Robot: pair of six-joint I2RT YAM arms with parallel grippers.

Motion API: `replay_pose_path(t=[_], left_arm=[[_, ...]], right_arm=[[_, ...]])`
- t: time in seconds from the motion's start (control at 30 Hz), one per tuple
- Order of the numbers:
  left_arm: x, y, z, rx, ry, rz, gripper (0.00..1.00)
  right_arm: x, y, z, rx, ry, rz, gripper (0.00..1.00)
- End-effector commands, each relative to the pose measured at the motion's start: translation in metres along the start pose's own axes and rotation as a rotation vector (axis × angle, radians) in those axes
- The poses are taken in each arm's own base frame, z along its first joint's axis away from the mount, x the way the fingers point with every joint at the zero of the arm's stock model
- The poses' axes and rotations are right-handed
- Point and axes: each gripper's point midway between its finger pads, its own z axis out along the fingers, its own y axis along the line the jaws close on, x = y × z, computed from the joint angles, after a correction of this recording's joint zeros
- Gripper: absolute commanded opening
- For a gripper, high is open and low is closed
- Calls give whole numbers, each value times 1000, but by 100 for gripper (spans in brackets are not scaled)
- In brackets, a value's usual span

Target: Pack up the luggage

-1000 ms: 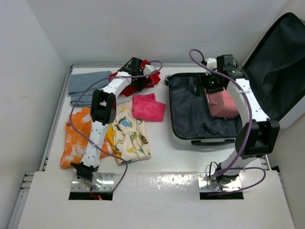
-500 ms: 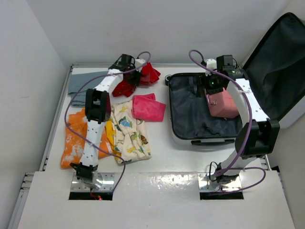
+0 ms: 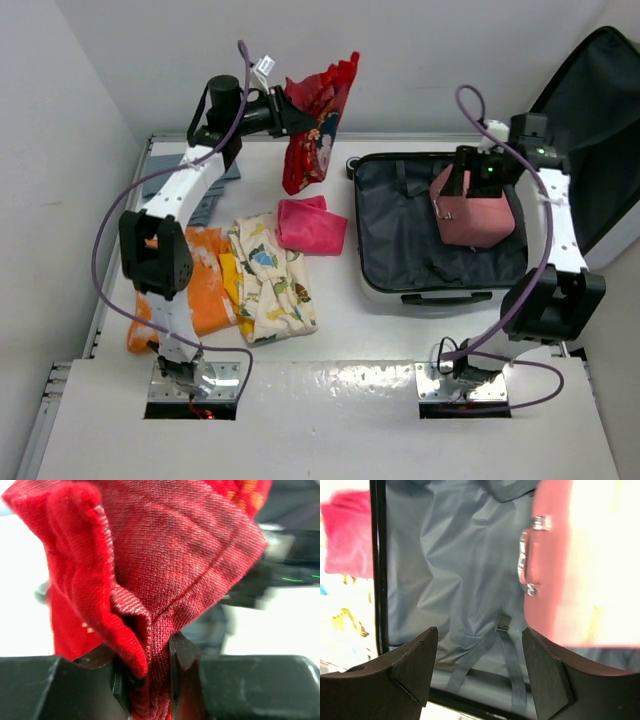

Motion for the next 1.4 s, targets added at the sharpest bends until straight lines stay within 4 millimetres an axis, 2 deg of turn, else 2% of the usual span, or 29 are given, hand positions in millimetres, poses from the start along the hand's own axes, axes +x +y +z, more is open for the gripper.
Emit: replay_pose_path(t=[0.0, 0.03, 0.1, 0.13, 0.23, 0.3, 0.33, 0.4, 0.47, 0.5, 0.53, 0.57, 0.63, 0.67, 0.7, 0.73, 0.83, 0.87, 0.97, 1.0, 1.07, 1.1, 1.13, 1.2, 1.23, 1.27, 1.3, 1.33, 1.37], left_arm=[[-14, -115, -10, 341, -63, -82, 0], [-9, -131, -10, 381, -47, -58, 0], [-1, -154, -9, 417, -34, -67, 0], [11, -168, -1, 435, -2, -101, 0], [29, -190, 12, 450, 33, -169, 0], [33, -187, 25, 402, 23, -245, 0], [43, -183, 35, 363, 51, -309, 0], [48, -176, 45, 283, 44, -377, 0], [67, -165, 57, 191, 82, -447, 0], [66, -156, 62, 113, 48, -466, 0], [73, -157, 64, 61, 70, -481, 0], [75, -154, 66, 25, 62, -480, 0], [77, -136, 73, -132, 25, -503, 0], [76, -135, 73, -166, 6, -488, 0], [83, -135, 78, -207, 5, -462, 0], [79, -123, 80, -303, -57, -441, 0], [92, -123, 90, -399, -62, -375, 0], [104, -129, 99, -403, -46, -353, 0], [126, -113, 105, -509, -39, -291, 0], [145, -106, 112, -543, -10, -267, 0], [163, -87, 115, -624, 2, -246, 0], [180, -78, 116, -660, 31, -226, 0], [199, -57, 119, -713, 61, -216, 0], [220, -46, 123, -762, 81, -178, 0], [227, -48, 128, -762, 88, -169, 0], [231, -41, 130, -777, 89, -155, 0], [244, -32, 135, -808, 94, -134, 0], [241, -31, 141, -803, 78, -122, 0], [247, -31, 145, -805, 84, -105, 0]], right_arm=[[-12, 10, -34, -71, -73, 78, 68], [-11, -2, -41, -52, -85, 97, 68], [-7, -5, -47, -48, -90, 105, 68], [-4, -15, -49, -38, -91, 132, 68], [3, -30, -57, -31, -96, 154, 68], [6, -32, -60, -32, -92, 155, 68], [7, -36, -62, -26, -94, 164, 68], [8, -38, -65, -28, -103, 162, 68], [11, -40, -67, -23, -107, 168, 68], [11, -42, -69, -19, -110, 176, 68], [13, -42, -70, -17, -108, 146, 68], [16, -43, -70, -15, -104, 145, 68], [22, -45, -70, -13, -97, 145, 68], [22, -44, -73, -9, -106, 137, 68], [27, -45, -72, -8, -98, 144, 68], [29, -46, -73, -4, -97, 141, 68], [36, -47, -74, -1, -93, 139, 68], [40, -48, -72, -1, -85, 146, 68], [43, -51, -73, 4, -83, 137, 68], [44, -52, -73, 7, -80, 139, 68], [45, -55, -75, 12, -84, 141, 68], [46, -56, -75, 12, -81, 140, 68], [47, -58, -76, 17, -83, 141, 68], [50, -60, -77, 17, -78, 137, 68], [53, -62, -78, 19, -75, 139, 68], [54, -61, -78, 17, -74, 135, 68], [57, -64, -80, 22, -72, 145, 68], [59, -64, -80, 21, -70, 143, 68], [60, -63, -81, 18, -72, 143, 68]])
